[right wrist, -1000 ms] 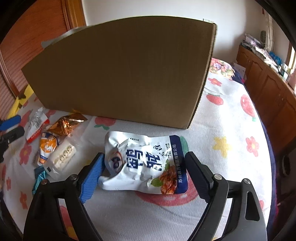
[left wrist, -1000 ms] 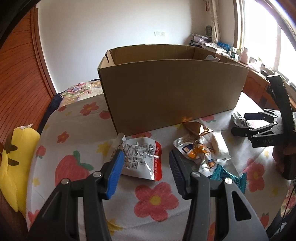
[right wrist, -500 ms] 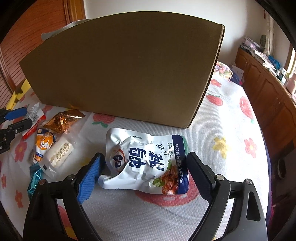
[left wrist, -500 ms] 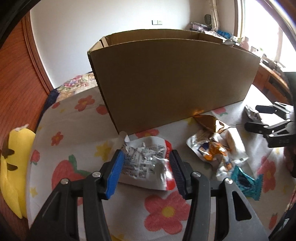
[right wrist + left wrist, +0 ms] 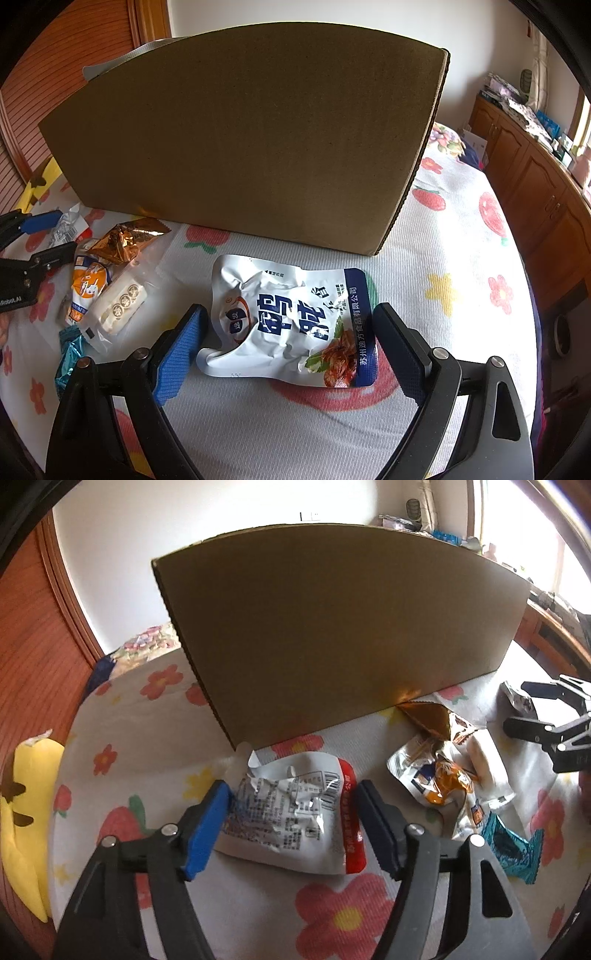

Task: Organize snacks
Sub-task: 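Lower the left tool onto the white printed packet while the right tool approaches the blue-lettered white packet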

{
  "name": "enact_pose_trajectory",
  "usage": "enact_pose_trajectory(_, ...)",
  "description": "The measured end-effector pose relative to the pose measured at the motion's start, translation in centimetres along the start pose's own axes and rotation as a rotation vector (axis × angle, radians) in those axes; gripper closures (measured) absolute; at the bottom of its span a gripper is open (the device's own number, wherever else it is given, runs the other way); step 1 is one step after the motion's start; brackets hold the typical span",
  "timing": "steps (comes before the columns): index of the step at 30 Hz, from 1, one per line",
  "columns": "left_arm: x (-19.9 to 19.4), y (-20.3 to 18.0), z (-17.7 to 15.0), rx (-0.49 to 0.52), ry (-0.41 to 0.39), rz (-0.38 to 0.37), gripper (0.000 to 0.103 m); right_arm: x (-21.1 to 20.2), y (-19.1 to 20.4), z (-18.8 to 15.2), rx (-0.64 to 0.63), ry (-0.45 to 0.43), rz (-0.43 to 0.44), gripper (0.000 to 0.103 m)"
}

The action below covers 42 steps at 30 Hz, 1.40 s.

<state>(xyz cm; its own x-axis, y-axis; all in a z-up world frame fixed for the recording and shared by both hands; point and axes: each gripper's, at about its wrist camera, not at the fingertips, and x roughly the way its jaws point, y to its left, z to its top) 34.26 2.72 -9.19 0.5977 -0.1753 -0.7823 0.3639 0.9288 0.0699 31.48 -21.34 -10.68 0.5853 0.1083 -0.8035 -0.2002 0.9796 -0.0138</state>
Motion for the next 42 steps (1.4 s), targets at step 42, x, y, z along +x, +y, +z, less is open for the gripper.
enact_pose_trajectory(42, -2.8, 0.0, -2.1, -0.01, -0.002, -0.099, 0.061, 0.0, -0.1, 0.1, 0.0, 0.001, 0.001, 0.01)
